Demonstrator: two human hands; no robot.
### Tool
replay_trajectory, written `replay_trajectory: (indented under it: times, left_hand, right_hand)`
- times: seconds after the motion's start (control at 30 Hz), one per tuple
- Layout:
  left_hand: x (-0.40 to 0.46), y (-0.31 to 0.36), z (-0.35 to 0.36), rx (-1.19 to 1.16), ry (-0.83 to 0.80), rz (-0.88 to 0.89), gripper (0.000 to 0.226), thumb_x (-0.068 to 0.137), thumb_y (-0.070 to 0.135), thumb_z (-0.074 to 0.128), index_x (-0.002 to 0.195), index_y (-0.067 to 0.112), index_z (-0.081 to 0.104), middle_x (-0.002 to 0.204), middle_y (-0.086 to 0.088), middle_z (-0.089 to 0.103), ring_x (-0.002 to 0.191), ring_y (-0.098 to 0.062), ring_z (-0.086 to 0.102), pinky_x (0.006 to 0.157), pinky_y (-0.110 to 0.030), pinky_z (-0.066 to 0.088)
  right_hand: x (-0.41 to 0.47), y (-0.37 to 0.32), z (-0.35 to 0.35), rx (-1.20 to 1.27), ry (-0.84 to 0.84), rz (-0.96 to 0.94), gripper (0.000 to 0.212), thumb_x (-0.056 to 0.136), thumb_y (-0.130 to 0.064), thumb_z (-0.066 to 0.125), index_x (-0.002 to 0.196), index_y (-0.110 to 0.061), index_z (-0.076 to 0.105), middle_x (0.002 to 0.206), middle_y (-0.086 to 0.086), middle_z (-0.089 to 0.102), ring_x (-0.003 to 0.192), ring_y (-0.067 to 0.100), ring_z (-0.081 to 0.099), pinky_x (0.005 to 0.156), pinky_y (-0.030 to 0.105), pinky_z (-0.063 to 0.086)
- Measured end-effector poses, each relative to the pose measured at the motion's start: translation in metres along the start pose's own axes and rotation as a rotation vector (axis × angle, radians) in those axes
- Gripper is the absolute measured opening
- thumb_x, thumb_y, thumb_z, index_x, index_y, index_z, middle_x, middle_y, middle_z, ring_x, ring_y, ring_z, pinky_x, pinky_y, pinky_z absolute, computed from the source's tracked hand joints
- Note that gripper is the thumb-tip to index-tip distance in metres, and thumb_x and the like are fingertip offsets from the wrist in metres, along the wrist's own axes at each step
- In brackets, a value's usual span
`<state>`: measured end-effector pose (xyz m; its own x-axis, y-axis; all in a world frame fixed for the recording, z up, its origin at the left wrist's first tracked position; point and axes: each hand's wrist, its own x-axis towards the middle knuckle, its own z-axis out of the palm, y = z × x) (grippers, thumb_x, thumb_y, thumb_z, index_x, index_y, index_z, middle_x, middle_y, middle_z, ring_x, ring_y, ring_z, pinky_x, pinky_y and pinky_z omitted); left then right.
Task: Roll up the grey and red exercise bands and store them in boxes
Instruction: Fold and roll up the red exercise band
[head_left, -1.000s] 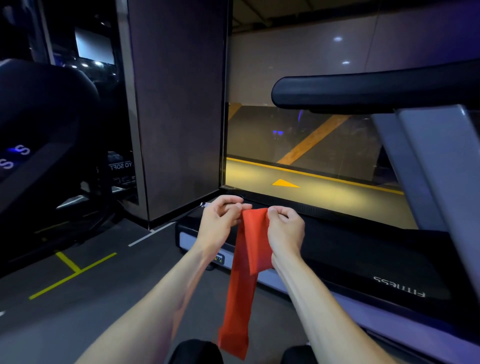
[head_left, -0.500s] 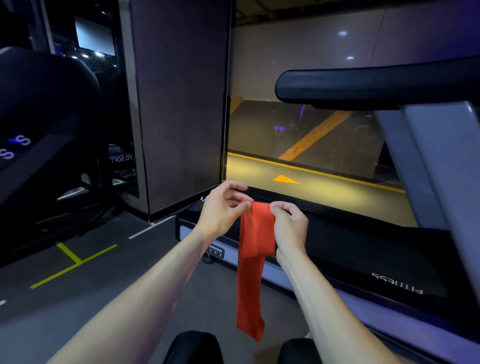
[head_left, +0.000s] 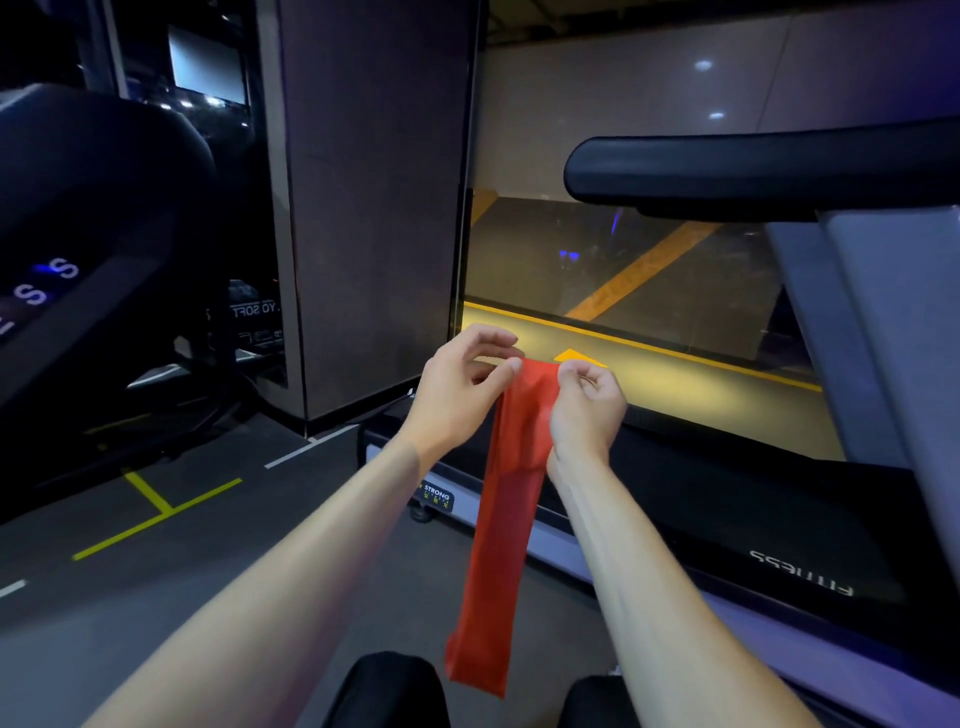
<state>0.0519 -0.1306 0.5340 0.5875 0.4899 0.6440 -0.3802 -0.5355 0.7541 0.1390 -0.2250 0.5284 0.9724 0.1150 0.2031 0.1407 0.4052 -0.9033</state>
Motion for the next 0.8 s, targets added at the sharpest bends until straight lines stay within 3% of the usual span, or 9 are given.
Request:
replay_trajectory:
  times: [0.13,0.23,0.3,0.4,0.47,0.57,0.73,0.8]
  left_hand:
    - [-0.013,-0.016,-0.011,-0.133,0.136,-0.103,0.015,0.101,0.009,0.058,0.107,0.019,0.068,0.107,0.002,0.074,0.094,-0.013,0.070,0.080,-0.032,0.056]
    - [-0.029,-0.037,-0.012,-0.050,0.009,-0.237,0.020,0.104,0.020,0.053,0.116,0.028,0.067,0.121,0.008,0.070,0.111,-0.007,0.064,0.096,-0.040,0.053]
    - [-0.040,-0.041,-0.004,-0.135,0.032,-0.267,0.020,0.106,0.029,0.050,0.118,0.029,0.067,0.124,0.007,0.069,0.115,-0.013,0.065,0.097,-0.040,0.053]
    - [-0.051,-0.036,0.006,-0.131,0.213,-0.166,0.009,0.102,0.024,0.061,0.099,0.026,0.069,0.099,0.008,0.073,0.094,-0.010,0.068,0.081,-0.033,0.054]
    - [-0.058,-0.038,0.011,-0.059,0.173,-0.109,0.004,0.092,0.024,0.074,0.093,0.024,0.070,0.091,0.006,0.073,0.086,-0.013,0.068,0.077,-0.030,0.053]
    - [-0.067,-0.043,0.015,0.052,0.155,-0.126,0.023,0.076,0.028,0.089,0.090,0.026,0.071,0.088,0.007,0.072,0.081,-0.013,0.068,0.073,-0.027,0.055]
    - [-0.070,-0.045,0.021,0.126,0.229,-0.112,0.012,0.081,0.018,0.085,0.086,0.023,0.076,0.079,0.011,0.073,0.072,-0.004,0.067,0.065,-0.017,0.052]
    - [-0.072,-0.047,0.022,0.141,0.227,-0.117,0.008,0.084,0.018,0.083,0.088,0.023,0.078,0.080,0.014,0.075,0.073,-0.001,0.069,0.068,-0.018,0.054]
  right_hand:
    - [0.005,-0.012,0.002,-0.009,0.000,0.008,0.005,0.097,-0.016,0.065,0.094,-0.015,0.069,0.072,-0.008,0.064,0.058,0.002,0.054,0.051,0.012,0.043]
    - [0.006,-0.022,0.006,-0.004,0.005,0.012,0.005,0.098,-0.017,0.064,0.097,-0.016,0.069,0.069,-0.010,0.061,0.059,0.004,0.053,0.051,0.012,0.043]
    - [0.006,-0.027,0.008,-0.004,0.004,0.018,0.006,0.098,-0.017,0.063,0.097,-0.017,0.069,0.073,-0.009,0.063,0.063,0.004,0.055,0.050,0.011,0.043]
    - [0.007,-0.033,0.009,0.007,0.008,0.027,0.006,0.098,-0.017,0.063,0.095,-0.018,0.068,0.072,-0.009,0.061,0.062,0.005,0.054,0.051,0.012,0.042]
    - [0.007,-0.035,0.011,0.009,0.013,0.029,0.006,0.097,-0.016,0.063,0.095,-0.018,0.069,0.073,-0.009,0.061,0.063,0.005,0.054,0.057,0.017,0.044]
    - [0.007,-0.037,0.013,0.011,0.020,0.038,0.008,0.097,-0.015,0.062,0.097,-0.017,0.069,0.077,-0.009,0.064,0.068,0.006,0.056,0.062,0.020,0.044]
    - [0.008,-0.034,0.016,0.007,0.033,0.052,0.009,0.097,-0.014,0.061,0.097,-0.017,0.070,0.077,-0.008,0.063,0.069,0.008,0.056,0.061,0.021,0.044]
    - [0.007,-0.032,0.017,0.001,0.037,0.058,0.010,0.098,-0.014,0.061,0.100,-0.016,0.070,0.079,-0.008,0.063,0.072,0.008,0.058,0.061,0.021,0.044]
